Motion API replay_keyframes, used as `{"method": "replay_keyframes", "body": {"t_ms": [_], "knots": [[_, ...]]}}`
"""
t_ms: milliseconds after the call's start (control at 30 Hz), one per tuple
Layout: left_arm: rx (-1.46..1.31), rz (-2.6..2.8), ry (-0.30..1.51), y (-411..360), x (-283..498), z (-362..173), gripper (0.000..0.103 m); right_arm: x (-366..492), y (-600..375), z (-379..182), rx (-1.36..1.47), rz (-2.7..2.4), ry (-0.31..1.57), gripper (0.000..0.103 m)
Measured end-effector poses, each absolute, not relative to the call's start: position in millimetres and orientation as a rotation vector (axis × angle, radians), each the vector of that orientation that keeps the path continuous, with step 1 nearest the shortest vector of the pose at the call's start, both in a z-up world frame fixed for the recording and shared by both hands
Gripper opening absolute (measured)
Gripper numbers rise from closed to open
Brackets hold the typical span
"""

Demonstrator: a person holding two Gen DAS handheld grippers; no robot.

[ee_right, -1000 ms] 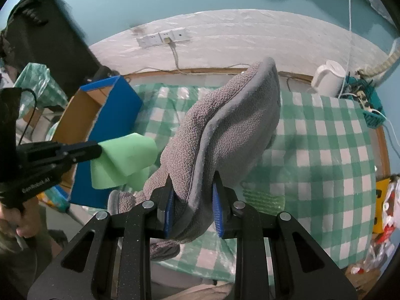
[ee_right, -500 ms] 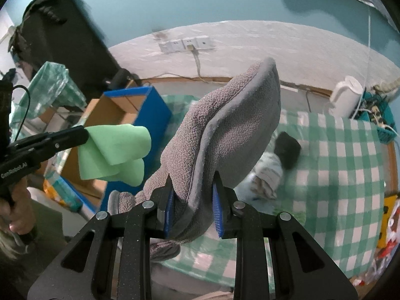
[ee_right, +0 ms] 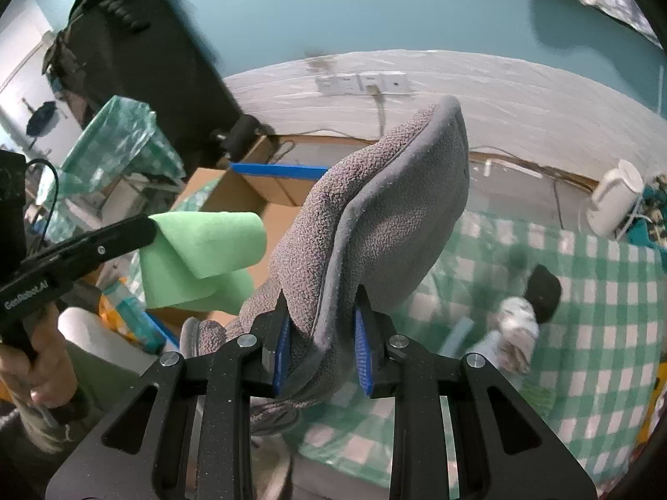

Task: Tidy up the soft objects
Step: 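Lift the green cloth and grey towel and carry both toward the cardboard box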

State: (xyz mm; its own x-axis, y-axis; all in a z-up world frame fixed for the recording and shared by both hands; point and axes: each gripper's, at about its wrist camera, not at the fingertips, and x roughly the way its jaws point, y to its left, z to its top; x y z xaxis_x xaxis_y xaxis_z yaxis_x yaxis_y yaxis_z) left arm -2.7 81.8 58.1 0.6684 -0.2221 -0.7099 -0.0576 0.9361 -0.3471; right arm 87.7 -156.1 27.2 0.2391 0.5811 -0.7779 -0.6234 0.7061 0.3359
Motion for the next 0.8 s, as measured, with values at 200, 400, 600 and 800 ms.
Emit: {"method": "replay_keyframes", "body": {"t_ms": [200, 400, 600, 800], "knots": [[-0.389, -0.053, 0.84, 109, -11, 51, 0.003, 82, -118, 26, -0.069, 0.873, 1.061, 0.024], [-0.419, -0.012, 0.851, 137, -20, 38, 0.003, 75, -77, 18, -0.117, 0.922, 1.085, 0.024], [-0.428, 0.044, 0.882, 162, -28, 19, 0.003, 67, -46, 5, -0.168, 0.954, 1.112, 0.024], [-0.423, 0.083, 0.912, 176, -30, 4, 0.003, 64, -21, -10, -0.216, 0.969, 1.137, 0.024]]}}
